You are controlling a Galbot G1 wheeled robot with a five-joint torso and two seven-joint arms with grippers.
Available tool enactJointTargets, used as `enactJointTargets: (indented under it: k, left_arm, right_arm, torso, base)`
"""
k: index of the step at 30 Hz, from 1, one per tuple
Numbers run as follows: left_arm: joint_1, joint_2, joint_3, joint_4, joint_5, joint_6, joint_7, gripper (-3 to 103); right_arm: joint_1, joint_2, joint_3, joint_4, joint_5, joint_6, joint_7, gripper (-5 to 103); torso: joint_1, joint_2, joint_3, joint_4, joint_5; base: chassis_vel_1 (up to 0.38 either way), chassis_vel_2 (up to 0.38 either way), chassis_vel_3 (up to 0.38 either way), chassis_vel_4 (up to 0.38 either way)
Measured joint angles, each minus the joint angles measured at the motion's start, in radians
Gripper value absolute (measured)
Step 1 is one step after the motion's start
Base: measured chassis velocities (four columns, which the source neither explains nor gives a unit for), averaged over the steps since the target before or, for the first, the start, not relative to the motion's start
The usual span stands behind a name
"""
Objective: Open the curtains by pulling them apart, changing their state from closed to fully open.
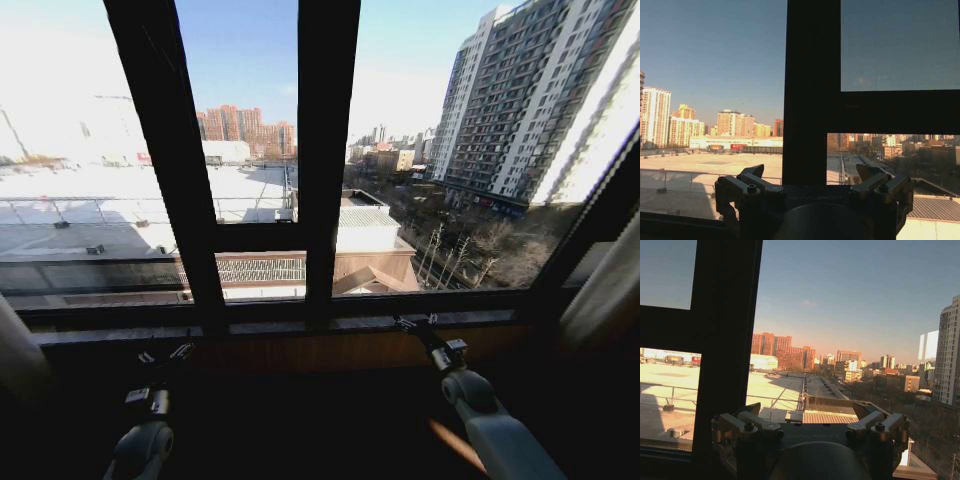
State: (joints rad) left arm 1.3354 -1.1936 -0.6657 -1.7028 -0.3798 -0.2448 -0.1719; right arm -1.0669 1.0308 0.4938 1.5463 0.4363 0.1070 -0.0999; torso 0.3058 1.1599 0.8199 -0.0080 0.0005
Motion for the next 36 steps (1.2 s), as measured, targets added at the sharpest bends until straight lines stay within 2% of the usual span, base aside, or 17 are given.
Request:
enactJointTargets:
  k: [4,8,15,24,31,36]
  left_arm:
    - [0.0,0.0,0.0,0.0,0.0,0.0,0.0,100]
    - [0.0,0.0,0.001,0.0,0.0,0.0,0.001,100]
    - [0.0,0.0,0.001,0.0,0.0,0.0,0.001,100]
    - [0.0,0.0,0.0,0.0,0.0,0.0,0.001,100]
    - [0.0,0.0,0.0,0.0,0.0,0.0,0.001,100]
    - [0.0,0.0,0.0,0.0,0.0,0.0,0.001,100]
  right_arm:
    - [0.0,0.0,0.0,0.0,0.0,0.0,0.0,100]
    - [0.0,0.0,0.0,0.0,0.0,0.0,0.0,100]
    - [0.0,0.0,0.0,0.0,0.0,0.0,0.0,100]
    - [0.0,0.0,0.0,0.0,0.0,0.0,0.0,100]
    - [0.0,0.0,0.0,0.0,0.0,0.0,0.0,100]
    - [0.0,0.0,0.0,0.0,0.0,0.0,0.0,100]
  torso:
    - [0.0,0.0,0.0,0.0001,-0.0012]
    - [0.0,0.0,0.0,-0.0001,0.0004]
    - [0.0,0.0,0.0,0.0005,-0.0012]
    - [0.0,0.0,0.0,0.0002,-0.0002]
    - [0.001,0.0,0.0,0.0003,-0.0006]
    - [0.0,0.0,0.0,0.0004,-0.0007]
  base:
    - [-0.134,-0.158,0.141,0.149]
    - [-0.083,-0.091,0.098,0.089]
    - [-0.032,-0.02,0.018,0.025]
    - [0.001,-0.017,0.0,0.013]
    - [-0.003,-0.162,0.002,0.21]
    - [0.014,-0.396,-0.017,0.395]
